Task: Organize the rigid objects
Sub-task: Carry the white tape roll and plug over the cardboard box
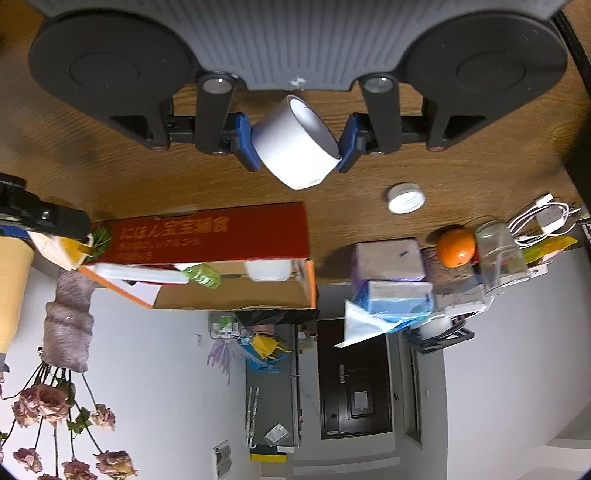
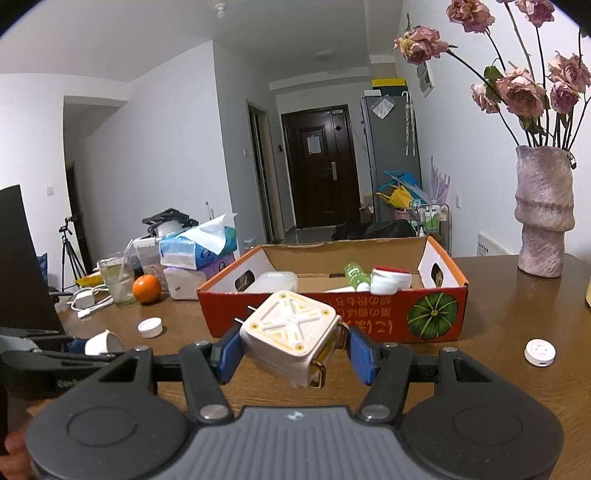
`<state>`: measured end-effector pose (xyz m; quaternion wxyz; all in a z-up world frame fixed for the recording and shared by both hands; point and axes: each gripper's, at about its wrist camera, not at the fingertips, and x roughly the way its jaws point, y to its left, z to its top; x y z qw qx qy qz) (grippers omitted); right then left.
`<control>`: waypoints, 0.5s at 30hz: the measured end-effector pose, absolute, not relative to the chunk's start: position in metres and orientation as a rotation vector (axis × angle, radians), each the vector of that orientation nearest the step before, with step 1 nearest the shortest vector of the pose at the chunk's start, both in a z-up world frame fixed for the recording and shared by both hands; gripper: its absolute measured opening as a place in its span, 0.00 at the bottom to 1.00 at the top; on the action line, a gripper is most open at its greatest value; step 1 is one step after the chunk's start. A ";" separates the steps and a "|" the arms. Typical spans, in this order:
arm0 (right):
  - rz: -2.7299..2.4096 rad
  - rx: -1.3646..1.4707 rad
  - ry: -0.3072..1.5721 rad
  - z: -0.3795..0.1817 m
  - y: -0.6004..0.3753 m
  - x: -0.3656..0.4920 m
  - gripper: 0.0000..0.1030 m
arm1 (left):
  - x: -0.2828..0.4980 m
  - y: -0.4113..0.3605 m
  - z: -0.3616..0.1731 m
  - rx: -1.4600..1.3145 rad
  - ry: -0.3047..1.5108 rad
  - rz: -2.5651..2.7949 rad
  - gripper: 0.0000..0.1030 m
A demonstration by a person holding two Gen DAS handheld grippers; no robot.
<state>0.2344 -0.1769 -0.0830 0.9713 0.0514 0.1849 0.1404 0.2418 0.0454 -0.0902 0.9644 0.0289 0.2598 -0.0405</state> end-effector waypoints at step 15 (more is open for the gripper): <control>0.262 0.117 0.328 -0.071 -0.189 0.250 0.57 | 0.261 0.017 -0.063 -0.014 0.462 -0.078 0.45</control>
